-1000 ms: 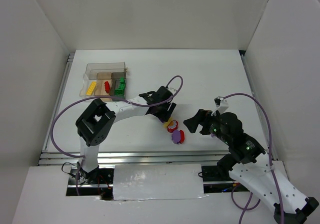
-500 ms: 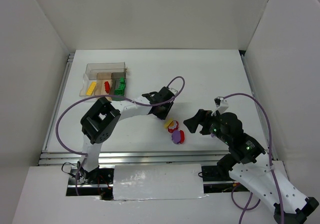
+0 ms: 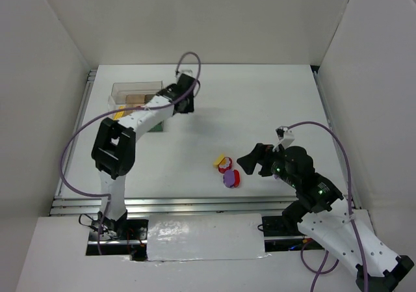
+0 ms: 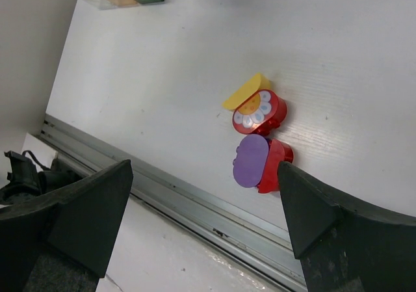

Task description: Sort the legos into containers by color

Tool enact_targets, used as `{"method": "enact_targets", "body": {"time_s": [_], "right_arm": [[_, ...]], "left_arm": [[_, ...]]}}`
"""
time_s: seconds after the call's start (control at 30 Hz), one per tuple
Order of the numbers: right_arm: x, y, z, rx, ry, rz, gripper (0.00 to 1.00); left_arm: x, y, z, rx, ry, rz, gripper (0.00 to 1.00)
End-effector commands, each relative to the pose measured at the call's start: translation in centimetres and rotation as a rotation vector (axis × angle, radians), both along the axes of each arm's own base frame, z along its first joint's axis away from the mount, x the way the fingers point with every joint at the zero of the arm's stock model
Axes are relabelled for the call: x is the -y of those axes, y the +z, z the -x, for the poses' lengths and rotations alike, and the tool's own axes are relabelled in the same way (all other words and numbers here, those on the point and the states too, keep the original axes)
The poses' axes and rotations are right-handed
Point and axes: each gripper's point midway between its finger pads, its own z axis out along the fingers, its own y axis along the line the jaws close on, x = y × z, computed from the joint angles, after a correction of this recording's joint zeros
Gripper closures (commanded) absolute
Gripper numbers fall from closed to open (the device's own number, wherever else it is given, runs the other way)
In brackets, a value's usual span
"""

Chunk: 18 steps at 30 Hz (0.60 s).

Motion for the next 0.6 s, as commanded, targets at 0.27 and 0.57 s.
{"method": "enact_targets", "body": {"time_s": [0.27, 0.57], "right_arm": [[-2.5, 0.1, -0.5, 0.001, 0.106, -0.036, 0.00], [-4.0, -1.5, -0.7, -0.058, 0.173, -0.021, 0.00]], "left_arm": [[-16.0, 5.5, -14.2, 0.224, 0.459, 0.014, 0.97], [-20.1, 4.6, -16.7, 0.249, 0.506, -0.001, 0.55]]}}
